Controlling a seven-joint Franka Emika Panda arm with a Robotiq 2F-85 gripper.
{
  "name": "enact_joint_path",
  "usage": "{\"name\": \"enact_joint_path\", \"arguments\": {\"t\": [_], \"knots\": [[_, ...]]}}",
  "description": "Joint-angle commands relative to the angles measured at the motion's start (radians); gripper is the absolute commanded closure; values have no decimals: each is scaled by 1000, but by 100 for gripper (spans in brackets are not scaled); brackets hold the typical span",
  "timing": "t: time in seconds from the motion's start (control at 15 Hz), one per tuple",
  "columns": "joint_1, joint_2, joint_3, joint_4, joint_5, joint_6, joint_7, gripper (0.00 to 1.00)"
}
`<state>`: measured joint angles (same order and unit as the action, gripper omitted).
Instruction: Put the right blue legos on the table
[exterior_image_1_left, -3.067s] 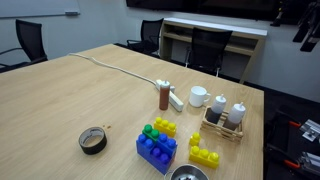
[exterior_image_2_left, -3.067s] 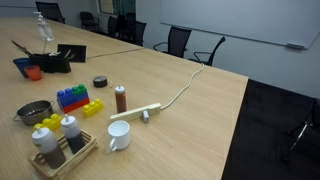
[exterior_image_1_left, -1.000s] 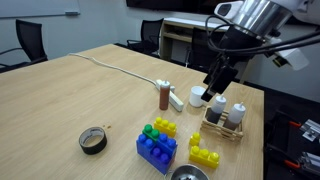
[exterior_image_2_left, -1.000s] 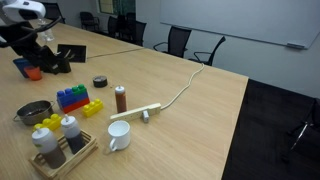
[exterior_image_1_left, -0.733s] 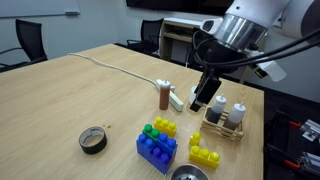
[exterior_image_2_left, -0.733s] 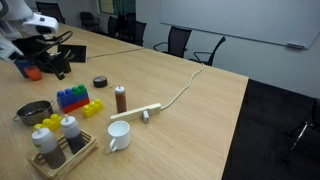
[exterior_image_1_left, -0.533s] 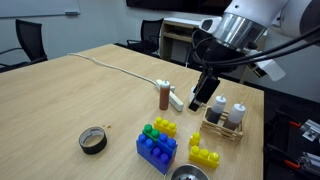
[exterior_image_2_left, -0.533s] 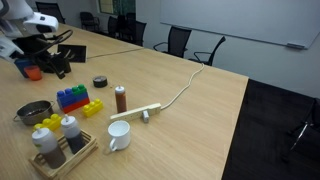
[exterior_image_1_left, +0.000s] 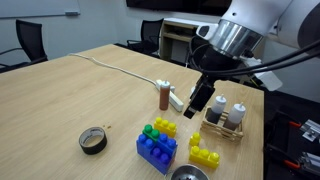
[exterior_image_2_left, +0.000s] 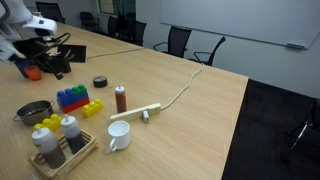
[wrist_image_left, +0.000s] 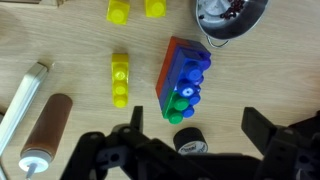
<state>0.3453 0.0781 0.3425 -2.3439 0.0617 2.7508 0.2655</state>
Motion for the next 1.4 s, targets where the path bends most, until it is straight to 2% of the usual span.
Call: {"name": "enact_joint_path", "arguments": {"t": [0.0,0.27,0.4,0.8,1.13,1.33], "knots": [[38,89,-15,66,-74,15,120,0],[119,207,-85,157,-212,0,272,0],[154,267,-128,203,-234,2,319,0],[178,398,-147,288,-155,23,285,0],[184,407,-153,290,-134,2,263,0],[163,414,-132,286,-107,16,232,0]]}}
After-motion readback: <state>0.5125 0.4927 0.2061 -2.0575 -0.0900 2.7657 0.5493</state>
